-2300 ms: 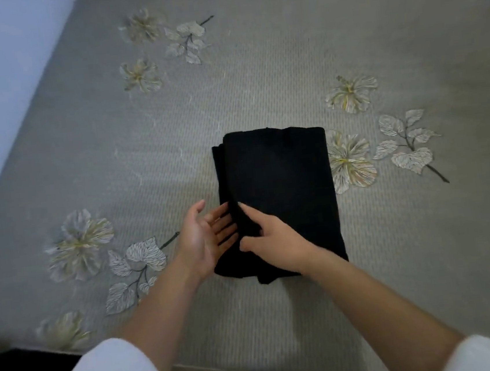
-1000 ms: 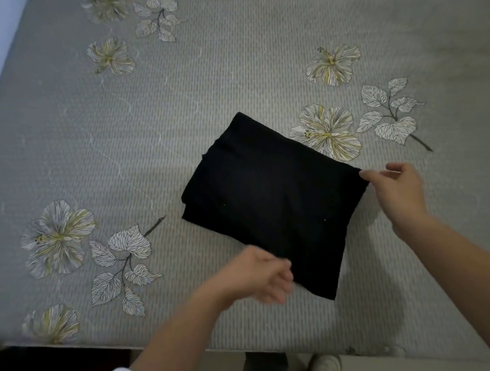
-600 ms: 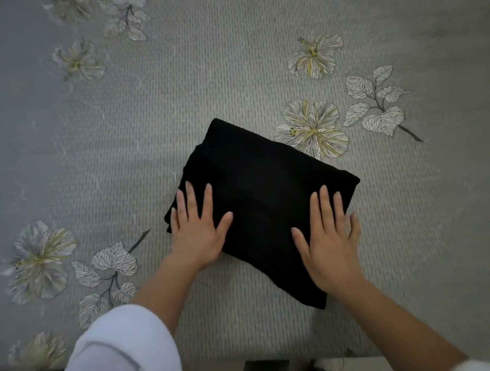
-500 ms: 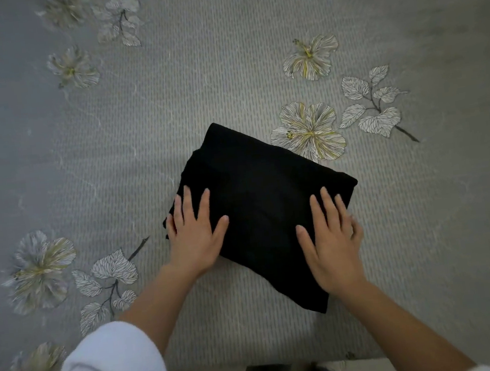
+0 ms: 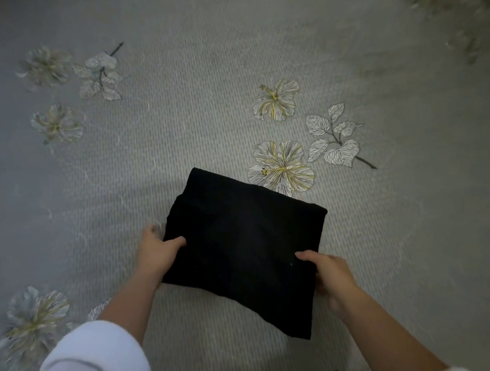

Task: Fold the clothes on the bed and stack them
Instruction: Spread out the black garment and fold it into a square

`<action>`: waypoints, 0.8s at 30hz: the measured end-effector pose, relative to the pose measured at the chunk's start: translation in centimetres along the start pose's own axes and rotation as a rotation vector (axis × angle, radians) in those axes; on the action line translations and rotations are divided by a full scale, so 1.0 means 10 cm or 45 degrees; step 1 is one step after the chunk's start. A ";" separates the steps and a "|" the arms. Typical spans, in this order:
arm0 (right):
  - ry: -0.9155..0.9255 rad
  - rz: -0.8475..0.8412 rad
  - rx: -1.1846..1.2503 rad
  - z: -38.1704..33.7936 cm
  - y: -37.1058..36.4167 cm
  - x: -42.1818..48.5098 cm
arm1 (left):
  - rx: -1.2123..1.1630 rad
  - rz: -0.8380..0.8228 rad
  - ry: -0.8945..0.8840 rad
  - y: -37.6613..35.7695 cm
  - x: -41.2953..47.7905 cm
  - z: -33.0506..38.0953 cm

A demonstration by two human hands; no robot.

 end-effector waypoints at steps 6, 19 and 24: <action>0.116 0.037 -0.032 -0.27 0.29 -0.36 | 0.105 -0.377 -0.043 -0.03 -0.40 0.47; 0.333 0.164 0.068 -0.31 3.06 -1.48 | -0.212 -0.710 -0.488 -1.35 -2.87 1.72; 0.406 0.145 0.178 -0.19 4.48 -1.94 | -0.153 -0.816 -0.624 -2.21 -3.94 2.24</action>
Point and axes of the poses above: each hand's wrist, its own x-axis towards the middle knuckle, its own y-axis out of the back of the hand, z = x × y, the point moved 6 cm from there along x, towards the middle knuckle, and after that the axes turned 9 degrees about -y, right-handed, at the moved point
